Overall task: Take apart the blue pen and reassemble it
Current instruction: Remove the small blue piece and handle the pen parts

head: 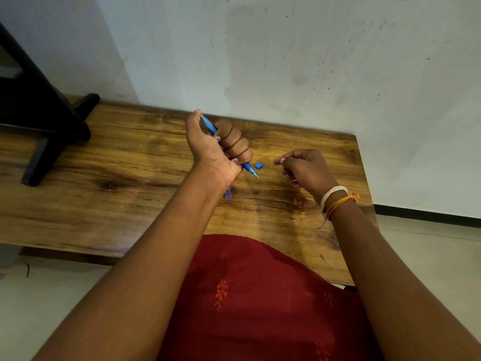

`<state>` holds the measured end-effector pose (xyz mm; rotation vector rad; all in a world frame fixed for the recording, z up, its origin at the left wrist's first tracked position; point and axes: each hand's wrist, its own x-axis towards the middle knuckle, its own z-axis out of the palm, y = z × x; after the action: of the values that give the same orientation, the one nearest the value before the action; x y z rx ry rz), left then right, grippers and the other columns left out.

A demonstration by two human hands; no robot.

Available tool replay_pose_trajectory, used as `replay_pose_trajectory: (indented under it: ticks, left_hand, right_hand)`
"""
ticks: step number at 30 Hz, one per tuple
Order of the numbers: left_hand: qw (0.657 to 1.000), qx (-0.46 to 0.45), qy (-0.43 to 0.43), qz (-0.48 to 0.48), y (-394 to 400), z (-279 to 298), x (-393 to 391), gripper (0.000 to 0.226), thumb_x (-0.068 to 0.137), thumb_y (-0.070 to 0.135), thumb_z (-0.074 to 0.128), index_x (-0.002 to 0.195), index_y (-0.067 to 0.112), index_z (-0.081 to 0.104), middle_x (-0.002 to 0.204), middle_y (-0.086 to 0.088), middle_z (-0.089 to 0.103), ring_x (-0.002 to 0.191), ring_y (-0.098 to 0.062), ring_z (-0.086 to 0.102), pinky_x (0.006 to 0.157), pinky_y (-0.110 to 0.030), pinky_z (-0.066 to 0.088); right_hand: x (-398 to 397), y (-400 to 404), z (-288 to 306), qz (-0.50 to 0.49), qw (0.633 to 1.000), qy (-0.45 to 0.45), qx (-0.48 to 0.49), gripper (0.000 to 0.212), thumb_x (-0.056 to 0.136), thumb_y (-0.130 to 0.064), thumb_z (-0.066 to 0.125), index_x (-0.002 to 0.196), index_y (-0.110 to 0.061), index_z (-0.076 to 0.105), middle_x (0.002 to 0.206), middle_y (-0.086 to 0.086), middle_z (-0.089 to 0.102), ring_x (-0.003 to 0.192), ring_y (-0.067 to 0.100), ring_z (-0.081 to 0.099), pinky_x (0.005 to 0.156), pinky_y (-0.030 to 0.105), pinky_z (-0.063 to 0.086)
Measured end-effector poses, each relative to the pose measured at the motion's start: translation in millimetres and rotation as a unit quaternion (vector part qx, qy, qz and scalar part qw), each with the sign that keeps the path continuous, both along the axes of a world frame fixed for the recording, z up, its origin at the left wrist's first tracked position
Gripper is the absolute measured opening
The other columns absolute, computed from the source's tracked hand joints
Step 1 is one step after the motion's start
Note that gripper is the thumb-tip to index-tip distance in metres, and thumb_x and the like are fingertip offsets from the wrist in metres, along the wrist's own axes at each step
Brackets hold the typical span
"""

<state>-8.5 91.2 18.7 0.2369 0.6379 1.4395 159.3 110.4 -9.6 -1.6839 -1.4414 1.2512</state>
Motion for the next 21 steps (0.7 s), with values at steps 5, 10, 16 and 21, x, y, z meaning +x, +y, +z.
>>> replay_pose_trajectory:
  ticks: [5, 10, 16, 21]
  left_hand:
    - [1.0, -0.004, -0.011, 0.01, 0.4, -0.5, -0.9, 0.062, 0.087, 0.06, 0.021, 0.039, 0.021, 0.026, 0.035, 0.006, 0.017, 0.031, -0.011, 0.012, 0.041, -0.015, 0.013]
    - [0.999, -0.008, -0.021, 0.025, 0.3, -0.7, -3.9, 0.06, 0.087, 0.059, 0.021, 0.041, 0.02, 0.024, 0.037, 0.005, 0.016, 0.033, -0.012, 0.01, 0.042, -0.018, 0.01]
    - [0.999, -0.011, -0.02, 0.025, -0.1, -0.8, -3.4, 0.06, 0.087, 0.059, 0.021, 0.041, 0.02, 0.023, 0.037, 0.005, 0.015, 0.034, -0.012, 0.009, 0.042, -0.017, 0.011]
    - [1.0, -0.006, -0.015, 0.023, -0.2, 0.0, -3.4, 0.06, 0.087, 0.058, 0.02, 0.041, 0.02, 0.024, 0.037, 0.005, 0.016, 0.035, -0.012, 0.008, 0.043, -0.017, 0.011]
  right_hand:
    - [-0.2, -0.5, 1.4, 0.002, 1.0, 0.003, -0.002, 0.023, 0.092, -0.008, 0.051, 0.08, -0.011, 0.07, 0.062, 0.002, 0.057, 0.052, 0.01, 0.05, 0.038, 0.011, 0.035]
    - [0.3, -0.9, 0.6, 0.002, 1.0, 0.0, 0.002, 0.024, 0.092, -0.009, 0.051, 0.077, -0.013, 0.07, 0.061, 0.001, 0.058, 0.051, 0.009, 0.049, 0.038, 0.01, 0.035]
    - [0.0, -0.5, -0.6, 0.005, 1.0, 0.001, 0.008, 0.026, 0.091, -0.009, 0.051, 0.073, -0.015, 0.069, 0.061, 0.0, 0.058, 0.05, 0.009, 0.05, 0.038, 0.01, 0.035]
    - [-0.1, -0.7, -0.7, 0.007, 1.0, 0.004, 0.01, 0.024, 0.091, -0.008, 0.051, 0.078, -0.012, 0.07, 0.06, 0.0, 0.058, 0.051, 0.01, 0.05, 0.037, 0.011, 0.035]
